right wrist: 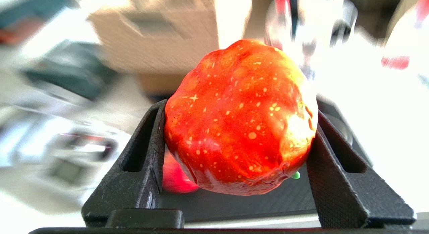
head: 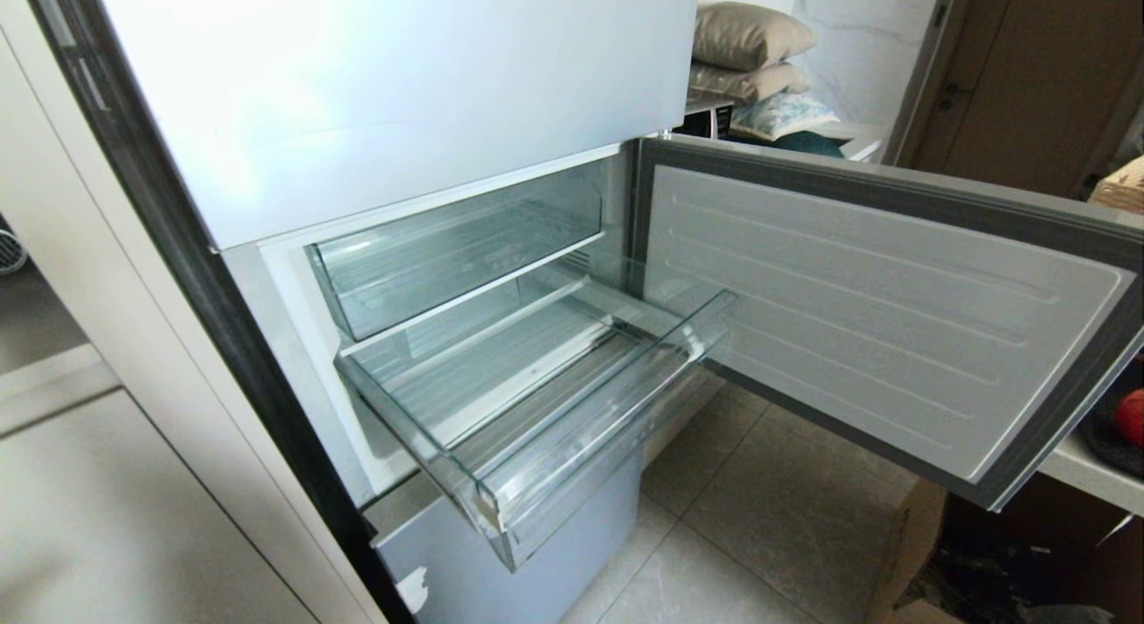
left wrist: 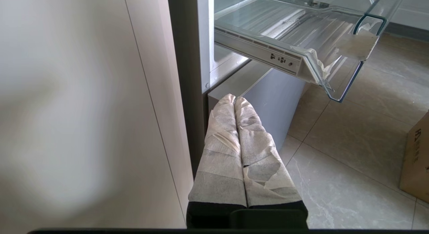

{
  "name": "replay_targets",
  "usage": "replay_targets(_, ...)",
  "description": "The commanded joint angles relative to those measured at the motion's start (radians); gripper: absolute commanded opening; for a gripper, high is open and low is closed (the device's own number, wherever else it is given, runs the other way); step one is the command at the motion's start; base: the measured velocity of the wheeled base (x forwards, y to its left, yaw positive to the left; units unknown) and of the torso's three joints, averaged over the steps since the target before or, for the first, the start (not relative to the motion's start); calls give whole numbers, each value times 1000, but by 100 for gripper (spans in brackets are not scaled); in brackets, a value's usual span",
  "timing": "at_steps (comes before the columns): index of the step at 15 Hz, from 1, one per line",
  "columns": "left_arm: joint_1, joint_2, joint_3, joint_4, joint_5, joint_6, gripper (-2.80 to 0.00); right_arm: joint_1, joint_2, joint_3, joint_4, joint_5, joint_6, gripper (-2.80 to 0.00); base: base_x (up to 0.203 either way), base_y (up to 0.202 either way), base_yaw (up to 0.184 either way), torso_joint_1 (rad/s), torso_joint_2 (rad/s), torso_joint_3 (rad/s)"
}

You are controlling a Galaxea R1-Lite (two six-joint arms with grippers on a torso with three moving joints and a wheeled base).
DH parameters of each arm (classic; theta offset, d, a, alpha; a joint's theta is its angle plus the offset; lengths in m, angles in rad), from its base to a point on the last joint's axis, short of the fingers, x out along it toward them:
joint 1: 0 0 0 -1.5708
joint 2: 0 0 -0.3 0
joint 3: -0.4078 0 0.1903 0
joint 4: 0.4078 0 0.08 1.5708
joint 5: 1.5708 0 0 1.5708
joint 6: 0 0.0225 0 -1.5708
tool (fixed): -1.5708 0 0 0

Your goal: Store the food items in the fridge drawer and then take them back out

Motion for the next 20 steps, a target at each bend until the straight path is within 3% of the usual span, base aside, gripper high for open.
replay_targets(1, 0, 0, 0, 0, -1, 0, -280, 36, -376, 105, 15, 1, 2, -280, 0, 0, 0, 0, 0, 0)
replay_targets(3, 0, 0, 0, 0, 1, 0, -280, 184, -642, 232, 49, 1, 1, -280, 0, 0, 0, 0, 0, 0)
replay_targets(5, 0, 0, 0, 0, -1, 0, -280, 457, -853, 342, 147, 1, -24, -280, 0, 0, 0, 0, 0, 0)
replay_targets(7, 0, 0, 0, 0, 1, 0, -280, 683, -1051, 445, 349, -1, -66, -280, 0, 0, 0, 0, 0, 0)
replay_targets(9, 0, 0, 0, 0, 1, 0, -280, 829, -1170, 589, 536, -11, -111, -280, 0, 0, 0, 0, 0, 0)
replay_targets(12, 0, 0, 0, 0, 1, 0, -280, 896, -1251, 797, 596, -74, -234, -280, 0, 0, 0, 0, 0, 0)
replay_targets(14, 0, 0, 0, 0, 1, 0, -280, 907, -1266, 908, 541, -97, -269, -280, 0, 0, 0, 0, 0, 0)
replay_targets(17, 0, 0, 0, 0, 1, 0, -280, 941, -1269, 916, 543, -135, -273, -280, 0, 0, 0, 0, 0, 0)
replay_targets(20, 0, 0, 0, 0, -1, 0, -280, 1029, -1304, 914, 653, -199, -268, -280, 0, 0, 0, 0, 0, 0)
